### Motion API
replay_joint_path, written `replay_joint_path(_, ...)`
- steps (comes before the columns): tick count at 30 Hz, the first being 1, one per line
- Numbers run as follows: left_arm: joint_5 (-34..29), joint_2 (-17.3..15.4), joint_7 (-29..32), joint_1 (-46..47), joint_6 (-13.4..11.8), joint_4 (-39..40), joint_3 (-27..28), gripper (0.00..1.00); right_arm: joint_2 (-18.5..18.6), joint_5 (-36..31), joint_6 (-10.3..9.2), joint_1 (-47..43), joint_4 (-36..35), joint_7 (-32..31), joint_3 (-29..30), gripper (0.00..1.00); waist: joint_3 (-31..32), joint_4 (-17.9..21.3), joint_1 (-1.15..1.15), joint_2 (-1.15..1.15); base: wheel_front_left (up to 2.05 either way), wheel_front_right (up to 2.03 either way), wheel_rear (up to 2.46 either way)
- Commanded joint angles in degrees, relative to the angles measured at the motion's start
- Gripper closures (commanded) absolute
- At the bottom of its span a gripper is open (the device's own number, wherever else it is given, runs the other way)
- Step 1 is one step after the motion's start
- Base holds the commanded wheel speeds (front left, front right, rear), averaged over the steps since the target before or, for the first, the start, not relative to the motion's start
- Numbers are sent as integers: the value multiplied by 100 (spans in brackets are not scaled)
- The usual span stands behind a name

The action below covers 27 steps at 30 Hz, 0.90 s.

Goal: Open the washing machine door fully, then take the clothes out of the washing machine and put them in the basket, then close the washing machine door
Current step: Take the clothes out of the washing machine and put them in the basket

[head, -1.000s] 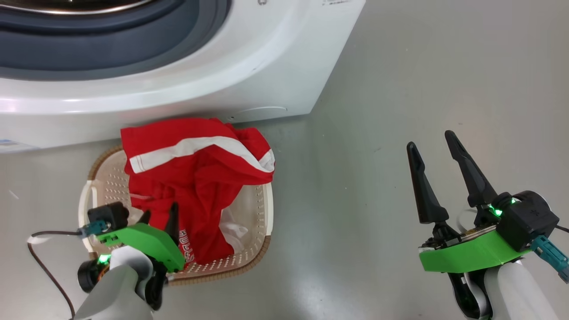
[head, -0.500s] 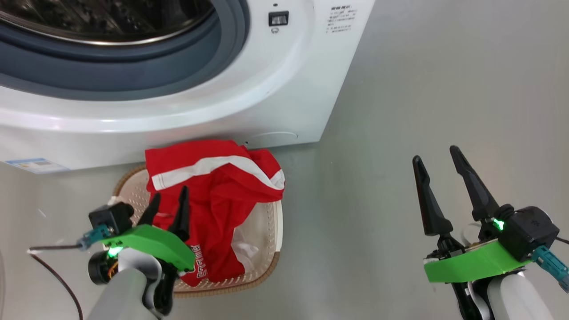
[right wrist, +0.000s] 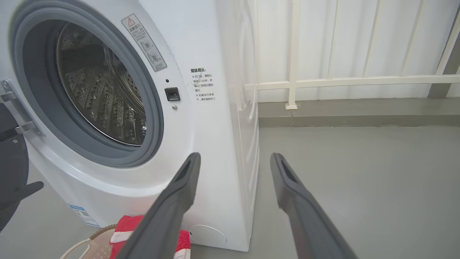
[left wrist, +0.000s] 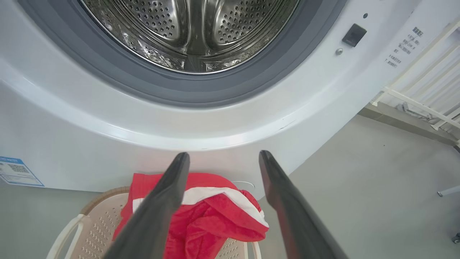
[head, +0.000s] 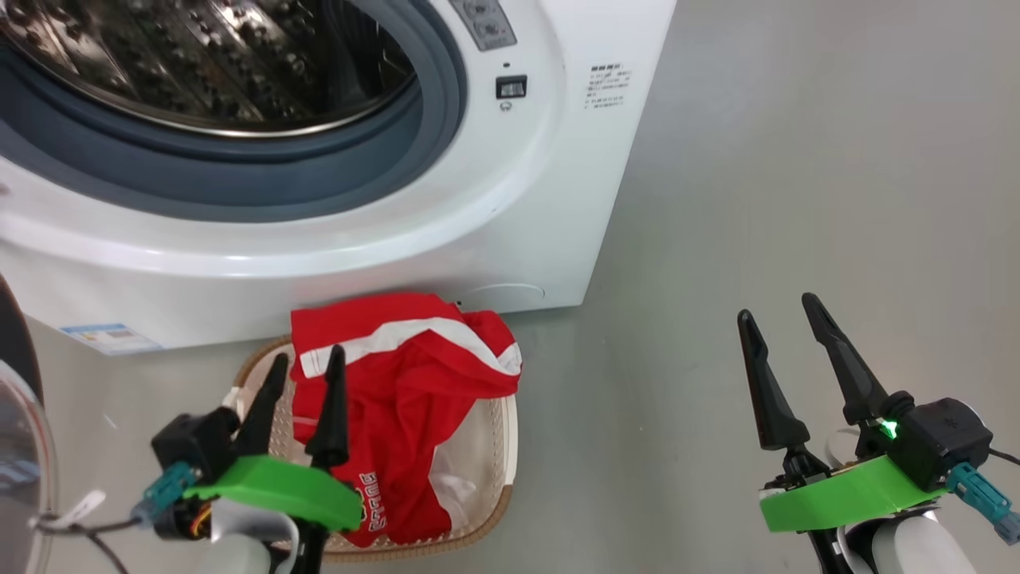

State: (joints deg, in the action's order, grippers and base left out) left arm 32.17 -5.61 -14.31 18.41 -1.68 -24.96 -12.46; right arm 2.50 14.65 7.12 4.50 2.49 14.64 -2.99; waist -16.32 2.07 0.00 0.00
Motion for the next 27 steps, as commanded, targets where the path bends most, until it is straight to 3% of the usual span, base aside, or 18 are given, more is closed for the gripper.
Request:
replay_joint_path(1,-103,-161,-68,-169,-86,337,229,0,38,49,36,-78,-121,36,-150,0,173,-13,0,0,0,0,0)
replay_joint_path(11,-585,-166,-69,-1022,-511,1551,328,0,38,-85,36,-346,-133,36,-162,0,577,-117,0,0,0,0,0)
replay_joint_path(27,-1030,-278,-43,-1762,-828,2172,314,0,38,-358,36,-766,-288,36,-107,0,1004,-10,0,0,0,0,0)
